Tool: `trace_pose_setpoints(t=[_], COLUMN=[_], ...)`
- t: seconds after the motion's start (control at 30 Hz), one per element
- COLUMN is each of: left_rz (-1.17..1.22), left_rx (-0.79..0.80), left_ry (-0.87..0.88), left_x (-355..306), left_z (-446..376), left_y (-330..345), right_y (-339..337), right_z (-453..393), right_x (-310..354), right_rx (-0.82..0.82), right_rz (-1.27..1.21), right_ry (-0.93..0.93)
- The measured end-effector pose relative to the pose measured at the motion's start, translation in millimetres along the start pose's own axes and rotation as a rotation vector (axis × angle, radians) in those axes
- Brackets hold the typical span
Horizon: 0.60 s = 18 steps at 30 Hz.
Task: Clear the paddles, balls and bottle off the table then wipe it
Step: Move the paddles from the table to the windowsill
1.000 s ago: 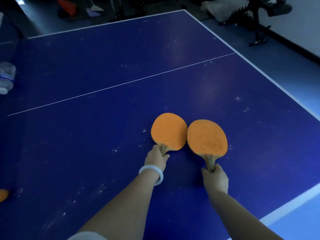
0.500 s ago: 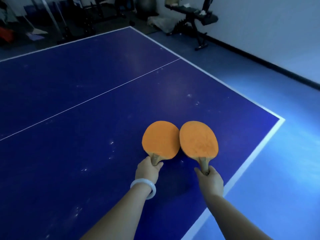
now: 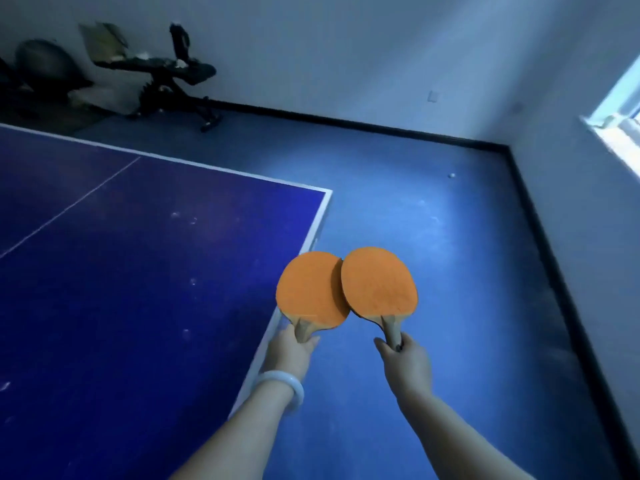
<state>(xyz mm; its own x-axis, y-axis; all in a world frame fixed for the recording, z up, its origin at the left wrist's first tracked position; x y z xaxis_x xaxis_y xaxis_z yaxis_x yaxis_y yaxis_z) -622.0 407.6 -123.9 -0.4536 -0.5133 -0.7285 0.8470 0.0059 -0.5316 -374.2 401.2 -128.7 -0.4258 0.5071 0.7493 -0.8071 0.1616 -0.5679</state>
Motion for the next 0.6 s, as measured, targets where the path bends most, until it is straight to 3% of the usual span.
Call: trace_pose_setpoints(t=[0.3, 0.6], left_rz=[-0.201, -0.501], left_rx=[0.364, 0.795], left_ry=[0.306, 0.606], left_x=[-124, -178], left_z=[115, 240], left_y=[214, 378], right_y=[-229, -347], right_z=[40, 146], right_x=[-142, -260], right_rx=[-0.368, -0.711], right_rz=[-0.146, -0.400], right_ry=[0.247, 0.508])
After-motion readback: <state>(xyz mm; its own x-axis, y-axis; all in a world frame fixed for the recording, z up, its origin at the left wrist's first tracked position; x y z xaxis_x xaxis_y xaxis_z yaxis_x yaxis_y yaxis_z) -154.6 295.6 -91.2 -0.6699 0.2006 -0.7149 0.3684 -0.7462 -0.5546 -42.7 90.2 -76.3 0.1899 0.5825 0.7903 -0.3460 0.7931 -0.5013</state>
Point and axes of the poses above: each hand's wrist, its own z-axis away from the middle knuckle, its own y-axis out of the palm, x = y × z, the point moved 8 cm from there along -z, towards the middle knuckle
